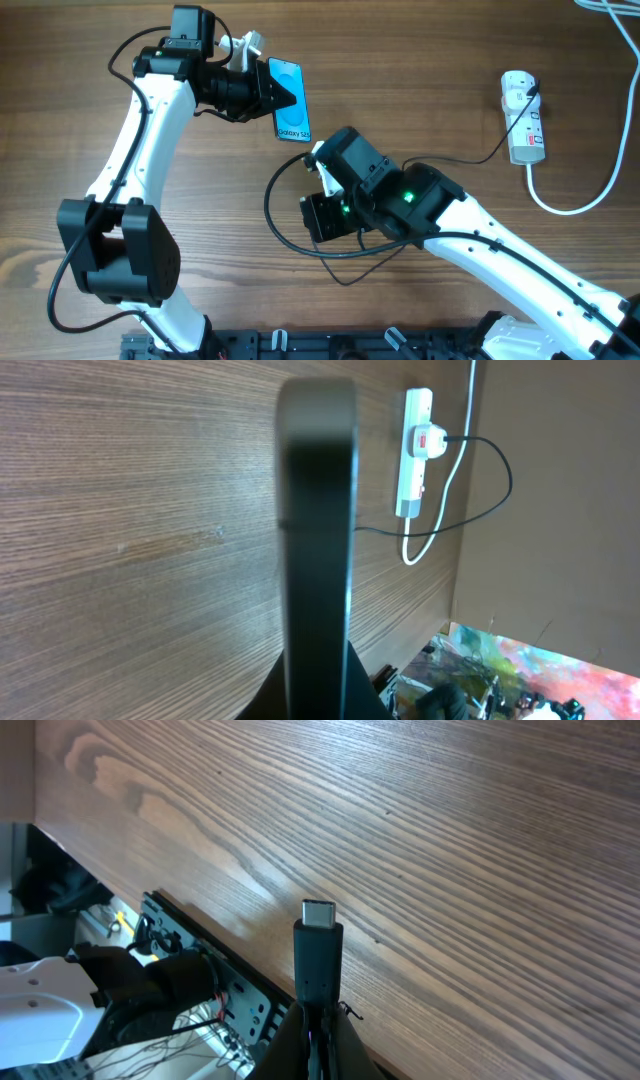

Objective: Plug charger to phone and switch on socket
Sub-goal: 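Lift the plug and bring it under the phone's bottom port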

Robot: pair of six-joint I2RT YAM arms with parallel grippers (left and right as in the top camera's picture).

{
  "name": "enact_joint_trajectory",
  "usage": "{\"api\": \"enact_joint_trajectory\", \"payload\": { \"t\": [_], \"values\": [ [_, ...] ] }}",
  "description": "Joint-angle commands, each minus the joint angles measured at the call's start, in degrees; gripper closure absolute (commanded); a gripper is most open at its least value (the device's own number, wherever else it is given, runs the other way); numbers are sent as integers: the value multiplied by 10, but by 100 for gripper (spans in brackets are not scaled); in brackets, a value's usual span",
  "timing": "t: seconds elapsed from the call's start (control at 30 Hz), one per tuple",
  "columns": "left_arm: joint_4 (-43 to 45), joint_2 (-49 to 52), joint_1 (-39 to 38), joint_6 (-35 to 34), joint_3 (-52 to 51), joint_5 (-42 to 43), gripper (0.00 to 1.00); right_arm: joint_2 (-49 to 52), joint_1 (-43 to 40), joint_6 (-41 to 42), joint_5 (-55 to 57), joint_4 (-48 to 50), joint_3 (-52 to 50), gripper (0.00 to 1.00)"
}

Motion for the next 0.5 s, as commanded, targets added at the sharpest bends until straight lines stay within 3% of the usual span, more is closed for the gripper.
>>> {"api": "enact_joint_trajectory", "payload": {
  "t": [0.0, 0.07, 0.2, 0.3, 0.47],
  "values": [
    [0, -17, -1, 42, 2, 39, 96, -11, 3, -13, -4, 12, 0, 95],
    [-7, -17, -1, 104, 2, 129, 96, -11, 2, -5, 22, 20, 0, 96],
    [-30, -17, -1, 104, 2, 141, 96, -11, -5, 49, 70, 42, 0, 96],
    [-49, -17, -2, 166, 2, 230, 96, -11, -25, 49, 51, 74, 0, 96],
    [-57, -17, -14, 168, 2, 219, 96, -11, -57, 46, 18, 82, 0, 96]
  ]
}}
